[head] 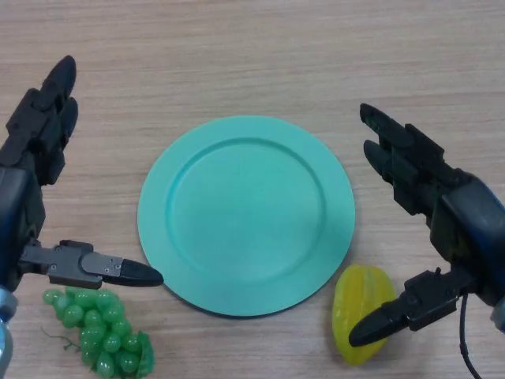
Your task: Pick up the yellow starfruit and place it on the plate
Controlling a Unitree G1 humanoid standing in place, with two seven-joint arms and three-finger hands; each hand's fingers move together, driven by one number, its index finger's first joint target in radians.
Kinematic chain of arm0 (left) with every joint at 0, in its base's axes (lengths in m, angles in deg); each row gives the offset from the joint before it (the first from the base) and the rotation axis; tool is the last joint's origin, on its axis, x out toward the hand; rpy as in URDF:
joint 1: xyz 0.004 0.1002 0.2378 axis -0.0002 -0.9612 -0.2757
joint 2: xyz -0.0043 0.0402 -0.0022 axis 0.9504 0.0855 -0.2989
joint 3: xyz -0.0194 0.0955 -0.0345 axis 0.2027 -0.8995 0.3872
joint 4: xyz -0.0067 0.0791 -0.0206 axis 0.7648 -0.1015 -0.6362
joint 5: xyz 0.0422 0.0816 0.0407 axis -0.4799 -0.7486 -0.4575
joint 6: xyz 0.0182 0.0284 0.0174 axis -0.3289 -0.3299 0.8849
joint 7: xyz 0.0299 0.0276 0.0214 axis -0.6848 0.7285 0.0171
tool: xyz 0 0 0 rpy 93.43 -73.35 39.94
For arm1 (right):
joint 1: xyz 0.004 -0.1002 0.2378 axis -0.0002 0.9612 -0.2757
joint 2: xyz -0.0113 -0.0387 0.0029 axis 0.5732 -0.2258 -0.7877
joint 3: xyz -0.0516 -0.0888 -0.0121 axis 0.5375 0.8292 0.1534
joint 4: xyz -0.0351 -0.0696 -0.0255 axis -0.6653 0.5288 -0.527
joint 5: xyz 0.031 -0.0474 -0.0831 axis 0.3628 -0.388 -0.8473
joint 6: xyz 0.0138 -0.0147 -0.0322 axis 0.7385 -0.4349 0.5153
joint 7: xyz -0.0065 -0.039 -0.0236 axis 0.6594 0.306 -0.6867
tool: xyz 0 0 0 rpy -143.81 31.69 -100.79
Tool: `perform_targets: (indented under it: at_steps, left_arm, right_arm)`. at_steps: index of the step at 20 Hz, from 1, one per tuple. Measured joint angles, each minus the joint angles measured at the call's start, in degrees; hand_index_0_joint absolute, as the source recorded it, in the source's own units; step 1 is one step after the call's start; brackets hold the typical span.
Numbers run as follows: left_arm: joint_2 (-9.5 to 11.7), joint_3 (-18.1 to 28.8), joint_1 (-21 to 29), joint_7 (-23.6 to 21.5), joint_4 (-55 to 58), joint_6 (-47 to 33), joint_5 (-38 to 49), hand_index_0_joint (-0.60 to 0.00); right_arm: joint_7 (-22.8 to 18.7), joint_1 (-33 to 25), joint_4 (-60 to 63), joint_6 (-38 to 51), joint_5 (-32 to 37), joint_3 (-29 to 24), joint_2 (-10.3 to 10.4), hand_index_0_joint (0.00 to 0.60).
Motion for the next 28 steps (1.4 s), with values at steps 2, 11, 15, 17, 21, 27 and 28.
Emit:
perform_targets:
  at_steps: [2, 11, 15, 17, 21, 27, 28]
  left_arm:
    - [0.0, 1.07, -0.09, 0.09, -1.52, -0.71, -0.01, 0.0]
    - [0.04, 1.41, -1.38, 2.06, -8.91, -5.62, -0.28, 0.0]
    - [0.17, 1.17, -0.73, 2.28, -10.63, -11.32, -0.26, 0.0]
    - [0.17, 0.98, -0.57, 2.27, -10.17, -10.29, -0.3, 0.0]
    - [0.11, -1.89, 0.54, 0.68, -7.64, -7.43, -0.28, 0.0]
    - [0.1, -3.35, 1.38, -1.59, -7.98, -7.45, -0.29, 0.0]
    - [0.11, -3.35, 1.54, -1.58, -7.99, -7.45, -0.29, 0.0]
  right_arm:
    - [-1.07, 0.2, -0.01, 0.0, 0.0, 0.07, 0.02, 0.0]
    - [-4.15, 3.3, -1.8, 1.45, -0.78, 0.05, 0.3, 0.0]
    - [-5.69, 6.29, -3.5, 3.81, -12.58, 0.23, 0.29, 0.0]
    - [-5.68, 6.66, -2.82, 7.67, -21.77, 1.68, 0.05, 0.0]
    - [-5.58, 6.47, 1.41, 12.13, -34.21, 5.7, 0.15, 0.0]
    - [-1.65, 6.63, 6.35, 9.5, -45.0, 10.95, 0.23, 0.0]
    - [-1.66, 6.65, 7.53, 9.52, -44.98, 11.6, 0.27, 0.0]
